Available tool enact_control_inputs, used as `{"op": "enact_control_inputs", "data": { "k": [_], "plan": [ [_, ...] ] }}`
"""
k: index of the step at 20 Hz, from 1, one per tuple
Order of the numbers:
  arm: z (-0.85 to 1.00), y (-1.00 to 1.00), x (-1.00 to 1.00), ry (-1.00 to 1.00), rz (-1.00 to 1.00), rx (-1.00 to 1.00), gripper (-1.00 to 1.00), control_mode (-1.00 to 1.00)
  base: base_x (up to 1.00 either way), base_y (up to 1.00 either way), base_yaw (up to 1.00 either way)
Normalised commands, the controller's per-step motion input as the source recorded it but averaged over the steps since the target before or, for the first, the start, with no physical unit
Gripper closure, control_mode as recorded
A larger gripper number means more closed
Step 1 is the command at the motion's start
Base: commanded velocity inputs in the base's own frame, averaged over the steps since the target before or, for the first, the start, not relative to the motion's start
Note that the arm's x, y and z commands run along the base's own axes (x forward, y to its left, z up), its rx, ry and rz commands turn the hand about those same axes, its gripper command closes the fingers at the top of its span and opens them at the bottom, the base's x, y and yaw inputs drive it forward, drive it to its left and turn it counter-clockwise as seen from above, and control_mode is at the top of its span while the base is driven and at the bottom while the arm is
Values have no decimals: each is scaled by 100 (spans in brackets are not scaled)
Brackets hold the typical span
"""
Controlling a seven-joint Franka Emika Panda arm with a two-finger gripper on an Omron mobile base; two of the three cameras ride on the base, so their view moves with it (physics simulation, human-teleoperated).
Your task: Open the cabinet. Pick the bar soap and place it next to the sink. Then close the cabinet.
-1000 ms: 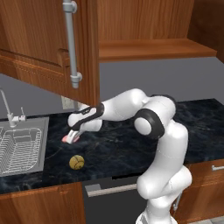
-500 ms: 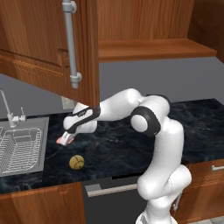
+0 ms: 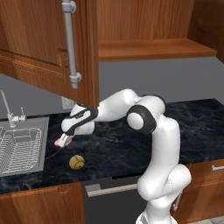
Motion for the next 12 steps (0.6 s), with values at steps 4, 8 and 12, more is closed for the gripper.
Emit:
{"op": "enact_control_inputs", "data": {
  "k": [4, 8, 12],
  "plan": [
    [-17, 6, 1, 0, 0, 0, 100, -100, 0, 0, 0],
    [-5, 10, 0, 0, 0, 0, 100, -100, 0, 0, 0],
    [0, 1, 0, 4, 0, 0, 100, -100, 0, 0, 0]
  ]
}}
